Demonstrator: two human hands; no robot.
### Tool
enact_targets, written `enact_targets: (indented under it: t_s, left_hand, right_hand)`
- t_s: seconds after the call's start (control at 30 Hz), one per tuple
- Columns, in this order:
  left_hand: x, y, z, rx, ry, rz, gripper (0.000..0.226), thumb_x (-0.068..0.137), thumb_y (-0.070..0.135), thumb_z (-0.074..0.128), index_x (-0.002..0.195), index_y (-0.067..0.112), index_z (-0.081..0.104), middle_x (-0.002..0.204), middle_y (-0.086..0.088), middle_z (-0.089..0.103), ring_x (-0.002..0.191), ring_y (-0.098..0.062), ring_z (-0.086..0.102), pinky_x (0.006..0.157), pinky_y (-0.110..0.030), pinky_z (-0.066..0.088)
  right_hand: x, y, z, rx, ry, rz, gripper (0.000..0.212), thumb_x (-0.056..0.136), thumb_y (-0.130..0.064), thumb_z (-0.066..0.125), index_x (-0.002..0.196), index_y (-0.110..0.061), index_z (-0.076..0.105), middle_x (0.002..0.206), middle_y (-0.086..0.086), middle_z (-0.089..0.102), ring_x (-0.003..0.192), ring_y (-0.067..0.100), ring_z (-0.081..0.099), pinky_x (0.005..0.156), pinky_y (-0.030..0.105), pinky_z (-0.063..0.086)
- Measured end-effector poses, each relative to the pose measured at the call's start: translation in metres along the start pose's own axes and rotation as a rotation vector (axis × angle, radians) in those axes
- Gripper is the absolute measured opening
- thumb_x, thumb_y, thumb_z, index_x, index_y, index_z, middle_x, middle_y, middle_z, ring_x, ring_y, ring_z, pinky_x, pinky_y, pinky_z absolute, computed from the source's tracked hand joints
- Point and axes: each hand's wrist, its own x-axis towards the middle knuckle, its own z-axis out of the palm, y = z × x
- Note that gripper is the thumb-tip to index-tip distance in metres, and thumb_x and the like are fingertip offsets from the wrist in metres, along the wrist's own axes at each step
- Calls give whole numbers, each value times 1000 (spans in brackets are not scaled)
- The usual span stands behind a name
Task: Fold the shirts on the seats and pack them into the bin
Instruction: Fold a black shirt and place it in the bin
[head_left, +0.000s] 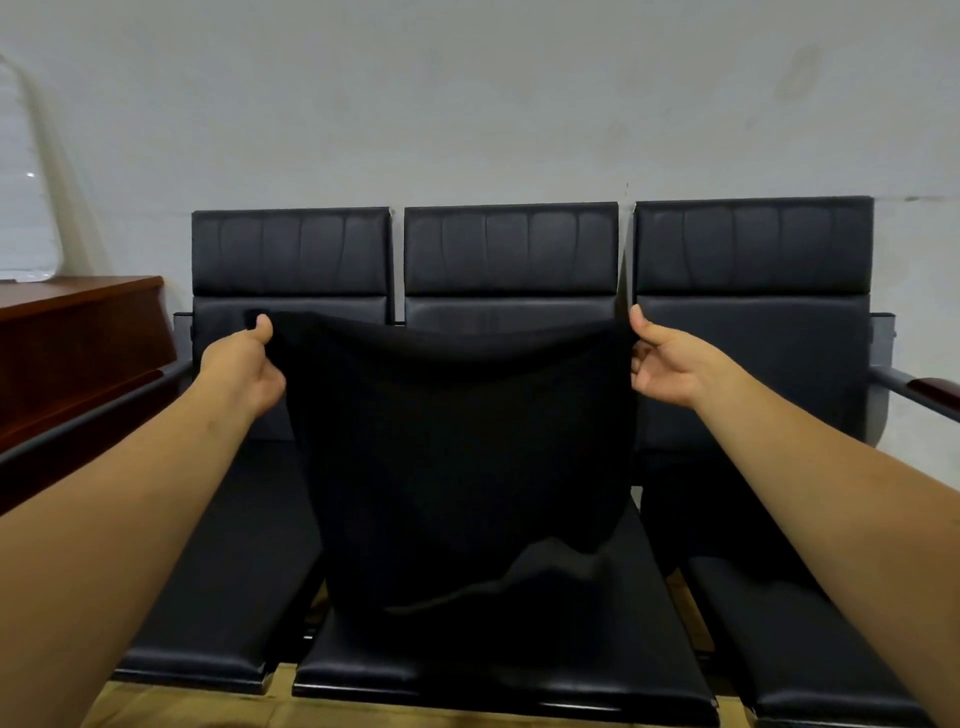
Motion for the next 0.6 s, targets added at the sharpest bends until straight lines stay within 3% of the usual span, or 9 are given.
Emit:
enact_targets:
  t_s: [0.13, 0.23, 0.33, 0.4, 0.47, 0.53, 0.6]
  left_hand:
    - [3, -4, -5, 331, 12, 126, 28, 105, 24, 53, 128, 10, 60, 132, -12, 64, 119, -28, 63, 104, -43, 50]
    - [0, -10, -13, 502, 4, 102, 19, 105, 30, 52, 114, 18, 64, 124, -9, 66, 110, -29, 64, 100, -48, 52]
    - [-2, -10, -19, 363, 4, -3, 16, 99, 26, 63, 108, 12, 64, 117, -11, 69, 102, -29, 69, 90, -48, 57]
    - [-3, -10, -19, 262, -15, -67, 26, 95, 25, 69, 114, 9, 66, 111, -12, 73, 96, -29, 72, 73, -45, 58]
    - [-1, -13, -17, 200, -34, -111, 31, 94, 27, 71, 119, 9, 67, 110, -12, 75, 97, -29, 74, 66, -45, 58]
    - [4, -17, -15, 166, -61, -153, 33, 96, 28, 67, 122, 9, 66, 110, -11, 75, 96, -29, 75, 69, -46, 59]
    - [11, -26, -9, 152, -87, -172, 30, 100, 24, 61, 124, 7, 65, 112, -12, 75, 97, -28, 74, 82, -45, 58]
  right_hand:
    - [-5, 4, 6, -159, 51, -45, 11, 100, -26, 59, 100, -16, 65, 99, 2, 72, 91, 20, 71, 80, 40, 58]
    - [-7, 2, 6, -88, 98, -107, 17, 106, -24, 49, 101, -14, 62, 106, 5, 69, 101, 22, 66, 90, 41, 53]
    - [-17, -1, 4, -7, 77, -8, 23, 103, -25, 53, 114, -9, 66, 110, 9, 74, 108, 24, 68, 89, 41, 58]
    - [-19, 1, 2, 27, 62, 32, 20, 101, -21, 56, 107, -9, 70, 98, 9, 77, 95, 21, 73, 80, 38, 62]
    - [-15, 4, 1, 18, 49, 50, 19, 101, -12, 52, 110, -7, 68, 96, 8, 76, 84, 18, 76, 72, 34, 64]
    - [-7, 10, -3, -49, 72, 79, 21, 102, -5, 47, 112, -6, 65, 98, 8, 75, 81, 18, 76, 72, 33, 64]
    - [4, 19, -7, -134, 134, 141, 17, 105, -14, 47, 107, -8, 63, 99, 8, 74, 85, 21, 74, 77, 38, 62]
